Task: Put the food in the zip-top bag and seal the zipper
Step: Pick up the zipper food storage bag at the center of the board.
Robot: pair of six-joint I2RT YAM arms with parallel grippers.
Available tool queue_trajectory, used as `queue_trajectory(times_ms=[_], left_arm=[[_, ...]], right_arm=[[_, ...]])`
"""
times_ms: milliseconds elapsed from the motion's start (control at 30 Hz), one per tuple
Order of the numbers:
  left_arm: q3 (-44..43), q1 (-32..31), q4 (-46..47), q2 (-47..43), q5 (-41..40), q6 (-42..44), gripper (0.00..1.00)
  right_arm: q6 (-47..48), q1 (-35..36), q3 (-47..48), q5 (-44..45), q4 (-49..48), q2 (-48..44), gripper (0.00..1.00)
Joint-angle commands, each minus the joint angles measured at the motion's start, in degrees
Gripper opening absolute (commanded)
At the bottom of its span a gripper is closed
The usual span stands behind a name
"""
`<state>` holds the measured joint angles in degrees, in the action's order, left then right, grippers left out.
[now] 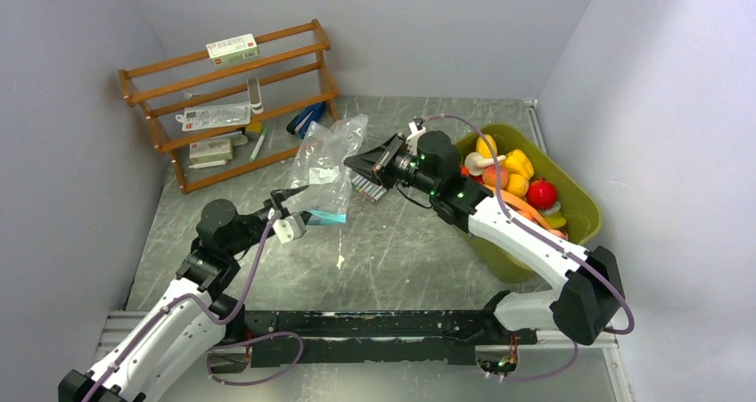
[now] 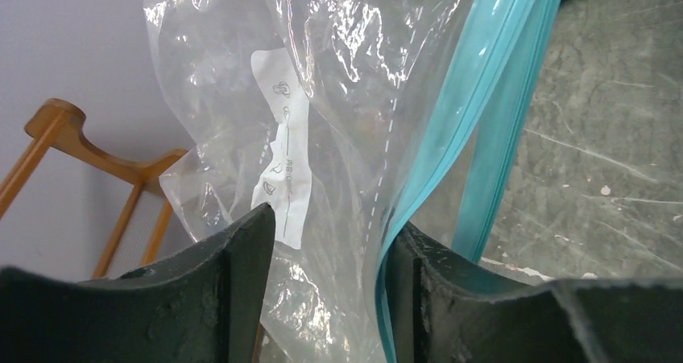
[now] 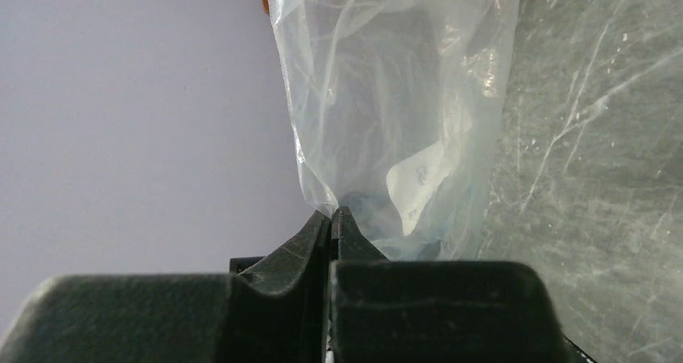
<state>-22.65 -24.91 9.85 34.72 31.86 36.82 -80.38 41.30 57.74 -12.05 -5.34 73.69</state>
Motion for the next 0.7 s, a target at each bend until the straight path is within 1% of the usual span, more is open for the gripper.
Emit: queue_trajectory(times_ms=[0, 133, 200, 233, 300, 367, 400, 467, 533, 567, 600, 667], left_arm=[[0.4, -0.1, 3.8, -0.9, 0.3, 1.7, 0.45], [0.1, -0.1, 3.6, -1.0, 0.5, 2.0, 0.28], [-0.4, -0.1, 2.1, -1.0, 0.3, 1.6, 0.13], [-0.5, -0.1, 1.5, -1.2, -0.1, 0.9, 0.08], [-0.5, -0.1, 1.0, -2.0, -0.9, -1.1, 0.07], [-1.4, -0.1, 1.1, -2.7, -4.0, -5.9, 0.07], [-2.2, -0.1, 0.9, -2.9, -6.7, -8.9, 0.07], [-4.4, -0.1, -1.5, -2.7, -10.3, -13.2, 0.07], [-6.2, -0.1, -3.3, -2.1, -13.4, -17.8, 0.07], [-7.1, -0.1, -4.3, -1.8, -14.1, -19.5, 0.07], [-7.9, -0.1, -5.3, -1.3, -14.9, -21.6, 0.07], [-9.3, -0.1, -7.9, -0.7, -15.4, -25.4, 0.07]], right_arm=[[-0.6, -0.1, 0.0, -1.7, -2.7, 0.2, 0.0], [0.1, -0.1, -0.1, -2.6, -2.5, 0.9, 0.0], [0.3, -0.1, -1.6, -3.1, -2.3, 0.9, 0.0], [0.3, -0.1, -2.4, -3.0, -2.2, 0.7, 0.0], [1.2, -0.2, -3.4, -2.6, -2.2, 0.2, 0.0], [3.4, -0.2, -4.2, -2.0, -2.2, -0.5, 0.0], [4.8, -0.2, -4.8, -2.2, -2.8, -0.9, 0.08], [6.8, -0.3, -5.8, -2.0, -1.6, -2.4, 0.34], [8.3, -0.4, -6.6, -0.1, 0.4, -4.6, 0.5], [9.0, -0.3, -7.0, 1.0, 1.2, -5.8, 0.56], [10.0, -0.4, -7.2, 1.9, 2.0, -7.0, 0.59], [14.0, -0.4, -7.4, 3.4, 3.3, -9.3, 0.61]])
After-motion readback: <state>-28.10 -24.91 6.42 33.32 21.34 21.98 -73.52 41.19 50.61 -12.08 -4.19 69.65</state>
